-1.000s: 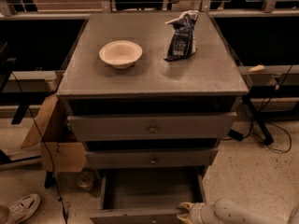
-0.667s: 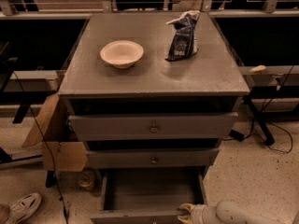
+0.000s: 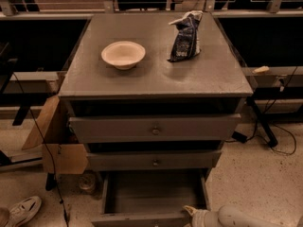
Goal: Open bottom drawer
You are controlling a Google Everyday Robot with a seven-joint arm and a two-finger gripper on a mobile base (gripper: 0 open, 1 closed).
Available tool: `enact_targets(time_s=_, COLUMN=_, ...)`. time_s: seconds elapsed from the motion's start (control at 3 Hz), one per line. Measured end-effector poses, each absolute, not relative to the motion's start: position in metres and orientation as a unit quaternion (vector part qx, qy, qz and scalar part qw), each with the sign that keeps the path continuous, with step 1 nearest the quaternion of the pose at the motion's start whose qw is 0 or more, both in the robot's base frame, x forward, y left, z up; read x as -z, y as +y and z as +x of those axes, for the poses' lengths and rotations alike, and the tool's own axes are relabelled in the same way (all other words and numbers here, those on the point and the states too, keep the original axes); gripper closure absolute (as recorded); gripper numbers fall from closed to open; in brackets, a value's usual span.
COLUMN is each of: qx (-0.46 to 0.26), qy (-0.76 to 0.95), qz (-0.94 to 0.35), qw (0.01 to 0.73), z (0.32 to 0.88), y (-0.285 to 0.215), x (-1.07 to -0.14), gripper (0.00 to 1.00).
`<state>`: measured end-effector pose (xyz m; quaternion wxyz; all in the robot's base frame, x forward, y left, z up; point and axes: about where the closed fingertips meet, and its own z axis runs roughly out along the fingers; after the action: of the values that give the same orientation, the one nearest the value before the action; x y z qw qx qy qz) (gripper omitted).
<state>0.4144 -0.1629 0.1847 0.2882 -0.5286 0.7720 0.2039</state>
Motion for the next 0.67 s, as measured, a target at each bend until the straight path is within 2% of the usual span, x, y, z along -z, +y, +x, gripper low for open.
enact_targets(time_s=0.33, qx=-0.21, qy=0.766, qz=-0.535, qw=0.288, z=0.4, y=-0.159, x=-0.179, gripper=0.0)
enact_targets(time_s=0.67, qx=-0.207, qy=0.762, qz=-0.542, qw=0.289, z=0.379, y=-0.164, x=-0.173, gripper=0.16)
